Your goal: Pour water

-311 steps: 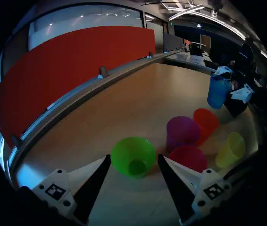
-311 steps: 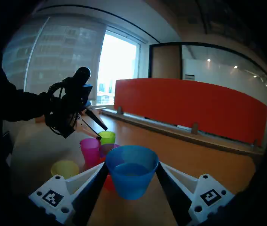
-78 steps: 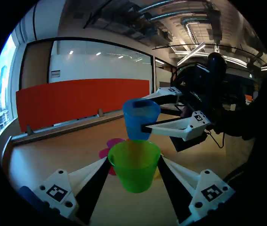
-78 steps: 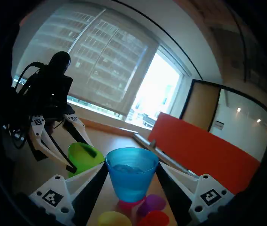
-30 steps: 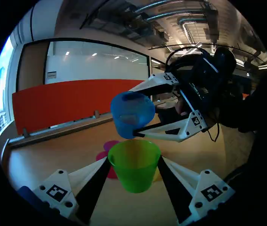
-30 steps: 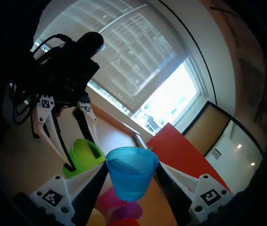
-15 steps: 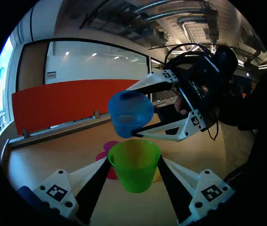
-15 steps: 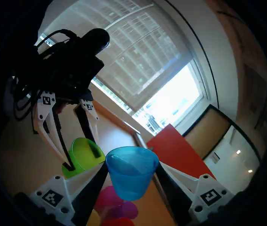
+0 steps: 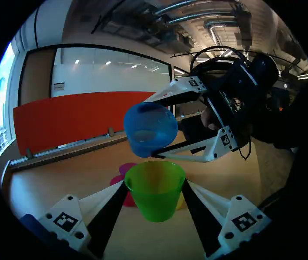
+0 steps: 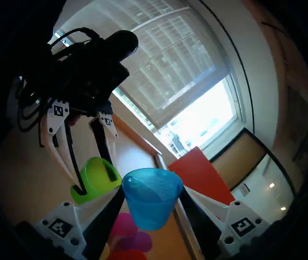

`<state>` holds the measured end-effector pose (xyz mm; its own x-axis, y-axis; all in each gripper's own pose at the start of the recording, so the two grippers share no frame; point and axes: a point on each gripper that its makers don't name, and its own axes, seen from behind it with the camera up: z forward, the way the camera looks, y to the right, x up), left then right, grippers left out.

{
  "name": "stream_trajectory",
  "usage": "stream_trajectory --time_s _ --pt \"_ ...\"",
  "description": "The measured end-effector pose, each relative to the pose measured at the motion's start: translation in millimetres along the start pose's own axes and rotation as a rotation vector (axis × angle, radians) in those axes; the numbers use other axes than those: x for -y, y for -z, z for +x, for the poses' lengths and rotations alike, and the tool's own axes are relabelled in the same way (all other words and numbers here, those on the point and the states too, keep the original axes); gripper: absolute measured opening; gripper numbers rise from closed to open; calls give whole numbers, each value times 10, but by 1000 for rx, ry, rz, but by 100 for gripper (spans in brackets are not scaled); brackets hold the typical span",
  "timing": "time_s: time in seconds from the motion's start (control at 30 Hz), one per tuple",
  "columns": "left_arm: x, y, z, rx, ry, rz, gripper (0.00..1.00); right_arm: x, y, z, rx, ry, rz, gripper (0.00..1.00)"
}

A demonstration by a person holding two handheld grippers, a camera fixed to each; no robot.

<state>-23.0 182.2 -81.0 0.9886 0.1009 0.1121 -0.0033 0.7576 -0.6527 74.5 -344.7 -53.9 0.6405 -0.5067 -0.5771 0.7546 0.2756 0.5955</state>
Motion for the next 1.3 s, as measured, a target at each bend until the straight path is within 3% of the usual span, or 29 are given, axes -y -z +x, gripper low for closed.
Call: stream_trajectory --time_s 0.7,1.3 --pt "1 -25 -3 1 -1 1 87 15 -21 29 16 135 16 91" --pt "-20 -32 15 1 -6 -1 87 -18 -9 18 24 191 16 91"
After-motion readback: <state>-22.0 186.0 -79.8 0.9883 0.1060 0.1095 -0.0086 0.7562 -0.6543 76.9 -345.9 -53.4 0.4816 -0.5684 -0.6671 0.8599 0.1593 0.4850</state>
